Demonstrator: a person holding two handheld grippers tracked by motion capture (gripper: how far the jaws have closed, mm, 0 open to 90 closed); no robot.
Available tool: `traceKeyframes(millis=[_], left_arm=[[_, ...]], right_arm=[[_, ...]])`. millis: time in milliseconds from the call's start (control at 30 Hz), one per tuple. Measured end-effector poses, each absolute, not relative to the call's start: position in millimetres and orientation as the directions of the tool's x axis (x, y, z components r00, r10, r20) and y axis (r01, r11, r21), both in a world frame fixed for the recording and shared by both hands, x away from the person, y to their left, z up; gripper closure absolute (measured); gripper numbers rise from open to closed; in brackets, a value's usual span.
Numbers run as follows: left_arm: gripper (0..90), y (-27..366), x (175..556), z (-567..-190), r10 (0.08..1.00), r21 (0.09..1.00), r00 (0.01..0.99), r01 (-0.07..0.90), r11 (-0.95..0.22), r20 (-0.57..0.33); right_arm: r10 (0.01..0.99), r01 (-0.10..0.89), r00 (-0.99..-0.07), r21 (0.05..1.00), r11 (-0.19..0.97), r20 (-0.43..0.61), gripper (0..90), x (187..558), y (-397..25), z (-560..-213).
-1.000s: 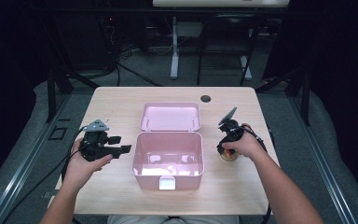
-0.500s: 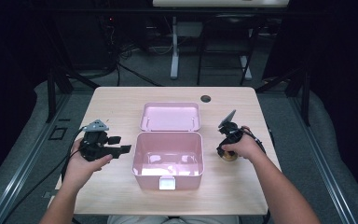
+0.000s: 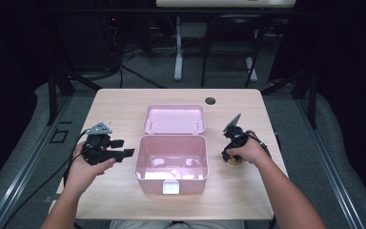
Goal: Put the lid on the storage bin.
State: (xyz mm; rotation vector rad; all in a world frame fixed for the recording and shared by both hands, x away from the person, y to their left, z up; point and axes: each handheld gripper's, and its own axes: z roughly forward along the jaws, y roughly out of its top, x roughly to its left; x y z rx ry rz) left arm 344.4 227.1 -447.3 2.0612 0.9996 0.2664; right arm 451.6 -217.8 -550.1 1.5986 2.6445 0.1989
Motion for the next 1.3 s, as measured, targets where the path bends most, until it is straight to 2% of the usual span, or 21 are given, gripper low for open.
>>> traceKeyframes(millis=[333,900,1300], left_arm=[[39.9,227.4,344.4,-447.9,0.735,0.749,0.661,0.563,-0.35,-0.153],[39.9,227.3,344.8,-448.4,0.734,0.746,0.662,0.565,-0.353,-0.155],[39.9,226.7,345.1,-449.0,0.733,0.744,0.663,0.565,-0.355,-0.154]], right_arm=[[0.885,0.881,-0.464,0.116,0.459,0.024,19.1,452.4,-216.3,-551.8],[0.886,0.883,-0.463,0.106,0.458,0.03,17.2,450.0,-218.4,-552.7],[0.884,0.881,-0.466,0.11,0.461,0.029,19.3,450.1,-217.8,-552.2]])
